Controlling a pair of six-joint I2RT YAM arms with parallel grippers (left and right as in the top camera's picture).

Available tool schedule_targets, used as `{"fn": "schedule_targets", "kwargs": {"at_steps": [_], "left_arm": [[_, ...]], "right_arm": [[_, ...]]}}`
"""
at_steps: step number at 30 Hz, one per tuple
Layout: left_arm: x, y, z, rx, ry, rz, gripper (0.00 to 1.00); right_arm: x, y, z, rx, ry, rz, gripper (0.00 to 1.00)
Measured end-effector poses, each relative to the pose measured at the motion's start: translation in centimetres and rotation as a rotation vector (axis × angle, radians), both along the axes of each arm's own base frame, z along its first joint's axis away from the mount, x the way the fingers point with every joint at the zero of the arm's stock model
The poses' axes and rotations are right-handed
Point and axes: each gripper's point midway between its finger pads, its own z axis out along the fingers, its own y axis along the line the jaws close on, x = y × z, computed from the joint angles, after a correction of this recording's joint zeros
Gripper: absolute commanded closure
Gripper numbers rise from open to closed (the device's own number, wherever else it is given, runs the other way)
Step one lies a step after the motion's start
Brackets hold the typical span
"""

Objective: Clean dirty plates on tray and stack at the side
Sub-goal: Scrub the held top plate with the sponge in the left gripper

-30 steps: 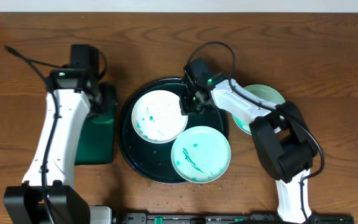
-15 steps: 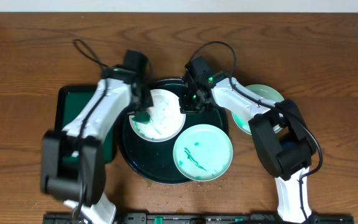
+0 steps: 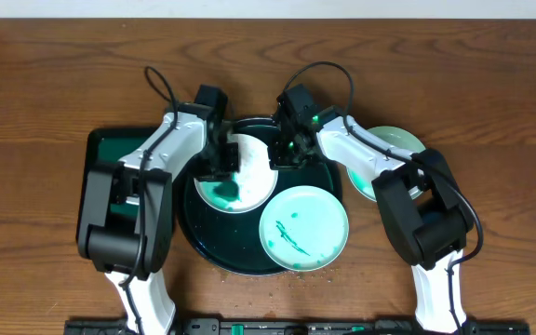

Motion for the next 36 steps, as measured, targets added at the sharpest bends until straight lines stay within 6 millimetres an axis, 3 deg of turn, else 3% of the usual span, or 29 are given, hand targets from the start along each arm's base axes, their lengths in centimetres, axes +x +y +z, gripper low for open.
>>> {"fn": "schedule_targets", "kwargs": {"at_steps": [5,12,15,18,22,25,29,33,36], "left_arm": [[-0.4,-1.8,0.1,-0.110,-0.003,-0.107,0.93],[1.8,-1.3,0.1,-0.018,-0.081,-0.081,0.93],[3.0,0.2,0.0,0.107,-0.118,-0.011,0.93],[3.8,2.9,0.3,0.283,-0.149,0.091,0.92],[3.1,6.0,0.6,0.458,-0.140,0.165,0.93],[2.4,6.4,0.6,0.482,-0.114,0.167,0.93],[0.8,4.8,0.3,0.360,-0.028,0.057,0.93],[-1.0,1.6,0.4,0.118,0.052,-0.085,0.93],[-0.9,-0.9,0.5,-0.034,0.039,-0.164,0.93]], "right_arm": [[0.0,0.0,0.0,0.000,-0.001,0.000,0.99],[0.0,0.0,0.0,0.000,0.000,0.000,0.99],[0.0,0.0,0.0,0.000,0.000,0.000,0.99],[0.0,0.0,0.0,0.000,0.000,0.000,0.99],[0.0,0.0,0.0,0.000,0.000,0.000,0.99],[0.1,0.1,0.0,0.007,-0.004,0.001,0.99],[0.1,0.2,0.0,0.009,-0.005,0.002,0.99],[0.1,0.2,0.0,0.011,-0.004,0.003,0.99],[0.1,0.2,0.0,0.011,-0.004,0.003,0.99]]}}
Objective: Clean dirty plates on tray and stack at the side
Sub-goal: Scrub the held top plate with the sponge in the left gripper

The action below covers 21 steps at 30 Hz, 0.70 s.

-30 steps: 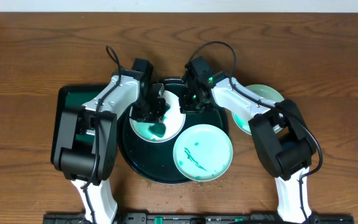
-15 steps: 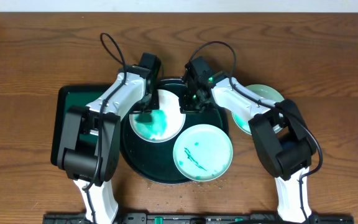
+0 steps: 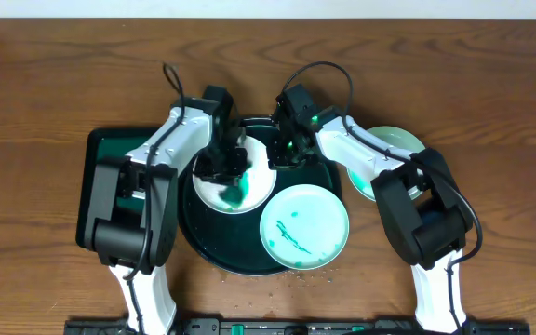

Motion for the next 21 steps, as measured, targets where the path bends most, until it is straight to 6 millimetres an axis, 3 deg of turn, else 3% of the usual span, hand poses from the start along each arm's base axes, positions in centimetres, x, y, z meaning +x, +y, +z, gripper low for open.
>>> {"fn": "schedule_targets", "kwargs": {"at_steps": [5,9,15,21], "left_arm": [[2.3,-2.2,0.3,-0.121,-0.109,-0.057,0.93],[4.2,-2.0,0.1,-0.093,-0.195,-0.062,0.93],[5.6,0.7,-0.4,0.131,-0.239,0.084,0.93],[4.3,5.7,-0.1,0.415,-0.202,0.260,0.93]], "right_arm": [[0.0,0.0,0.0,0.000,0.000,0.000,0.99],[0.0,0.0,0.0,0.000,0.000,0.000,0.99],[0.0,0.0,0.0,0.001,0.006,-0.007,0.99],[0.0,0.0,0.0,0.002,0.009,-0.010,0.99]]}}
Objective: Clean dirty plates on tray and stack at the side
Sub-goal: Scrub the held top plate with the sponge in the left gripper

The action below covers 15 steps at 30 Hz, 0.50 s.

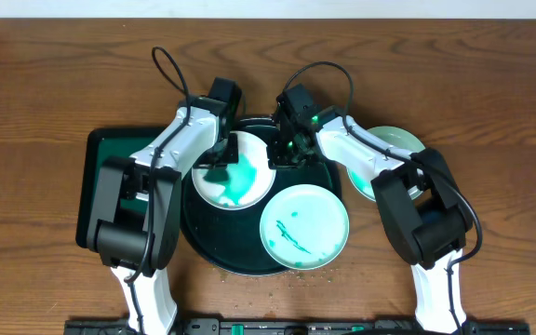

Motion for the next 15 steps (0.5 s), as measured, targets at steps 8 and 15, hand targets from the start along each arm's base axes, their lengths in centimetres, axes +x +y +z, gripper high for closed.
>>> {"fn": "schedule_targets", "kwargs": {"at_steps": [8,15], "left_arm": [[-4.4,-1.5,0.0,-0.166,0.210,-0.106,0.92],[-3.8,-6.1,0.3,-0.427,0.176,-0.300,0.93]], "right_arm": [[0.1,0.1,0.0,0.005,0.000,0.002,0.99],[0.1,0.1,0.0,0.005,0.000,0.002,0.99]]}}
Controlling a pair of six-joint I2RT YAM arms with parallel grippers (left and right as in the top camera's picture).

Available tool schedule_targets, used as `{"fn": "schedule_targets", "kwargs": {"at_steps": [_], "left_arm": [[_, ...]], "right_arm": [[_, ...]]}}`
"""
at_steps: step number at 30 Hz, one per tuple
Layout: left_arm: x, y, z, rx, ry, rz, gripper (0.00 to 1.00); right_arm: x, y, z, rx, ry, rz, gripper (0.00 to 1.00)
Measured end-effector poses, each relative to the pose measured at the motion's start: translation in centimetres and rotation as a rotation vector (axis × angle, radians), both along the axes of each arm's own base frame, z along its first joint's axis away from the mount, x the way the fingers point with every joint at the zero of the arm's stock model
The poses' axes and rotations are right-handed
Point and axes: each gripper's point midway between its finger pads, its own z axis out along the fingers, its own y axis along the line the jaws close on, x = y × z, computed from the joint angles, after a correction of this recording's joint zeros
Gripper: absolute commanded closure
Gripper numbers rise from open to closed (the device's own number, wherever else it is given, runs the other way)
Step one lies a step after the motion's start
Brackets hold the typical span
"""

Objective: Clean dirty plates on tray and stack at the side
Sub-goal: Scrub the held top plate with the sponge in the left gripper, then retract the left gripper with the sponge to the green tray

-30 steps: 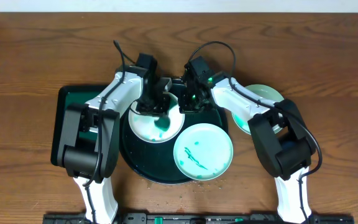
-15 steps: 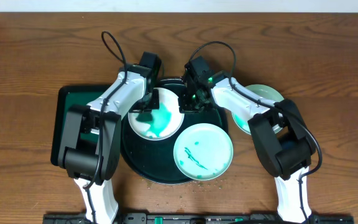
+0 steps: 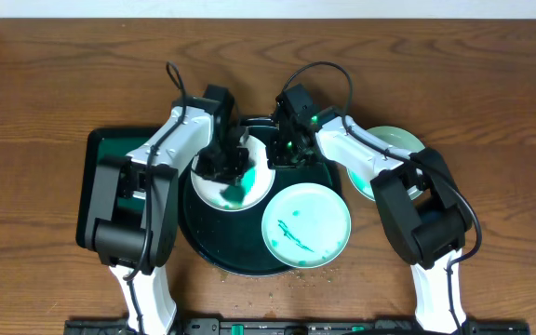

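Observation:
A white plate (image 3: 210, 191) smeared with green lies on the left of the round dark tray (image 3: 249, 262). My left gripper (image 3: 223, 170) is down over this plate, shut on a green sponge (image 3: 234, 193) that rests on the smear. My right gripper (image 3: 280, 160) sits at the plate's right rim and looks shut on it, though its fingertips are mostly hidden. A pale green plate (image 3: 305, 226) with green marks lies at the tray's front right. Another pale plate (image 3: 396, 147) sits on the table to the right, partly under my right arm.
A rectangular green tray (image 3: 105, 151) lies at the left, partly under my left arm. Crumbs dot the wood in front of the round tray. Wooden table (image 3: 491, 102) extends to the back and to both sides.
My left gripper has moved from the white plate's upper left rim back to over the plate's middle. The visible green patch is smaller and lower. My right gripper has not moved.
My left gripper stood over the white plate's left half, then over its middle, then near its upper left rim, and now over the middle again. The green patch shifted with it. My right gripper stayed at the plate's right rim throughout, and the other plates stayed put.

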Motion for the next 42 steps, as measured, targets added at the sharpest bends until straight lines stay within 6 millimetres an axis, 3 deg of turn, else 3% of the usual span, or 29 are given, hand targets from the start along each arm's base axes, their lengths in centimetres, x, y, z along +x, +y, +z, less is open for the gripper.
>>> {"fn": "schedule_targets", "kwargs": {"at_steps": [5,9,13,16,17,24,30,35,39,42], "left_arm": [[2.7,-1.2,-0.1,-0.060,-0.116,-0.021,0.93],[4.0,0.1,-0.5,0.035,-0.158,0.062,0.93],[4.2,2.6,-0.5,0.199,-0.158,0.173,0.93],[3.4,7.0,0.2,0.379,-0.114,0.252,0.93],[3.2,7.7,0.3,0.399,-0.102,0.263,0.92],[3.5,12.2,4.3,0.536,-0.065,0.354,0.93],[3.3,13.0,7.2,0.553,-0.100,0.378,0.93],[3.0,13.4,11.6,0.520,-0.204,0.422,0.93],[2.7,15.2,15.0,0.496,-0.288,0.499,0.92],[2.4,17.0,16.3,0.496,-0.315,0.558,0.92]], "right_arm": [[0.0,0.0,0.0,0.000,0.000,0.000,0.99],[0.0,0.0,0.0,0.000,0.001,-0.001,0.99],[0.0,0.0,0.0,0.000,0.002,-0.003,0.99],[0.0,0.0,0.0,0.001,0.002,-0.003,0.99],[0.0,0.0,0.0,0.001,0.003,-0.003,0.99],[0.0,0.1,0.0,0.002,0.002,-0.002,0.99],[0.0,0.0,0.0,0.002,0.002,-0.001,0.99],[0.0,0.0,0.1,0.000,-0.009,0.021,0.99],[-0.3,-0.2,0.3,-0.049,-0.043,0.048,0.99],[-0.5,-0.6,1.0,-0.133,-0.118,0.076,0.99]]}}
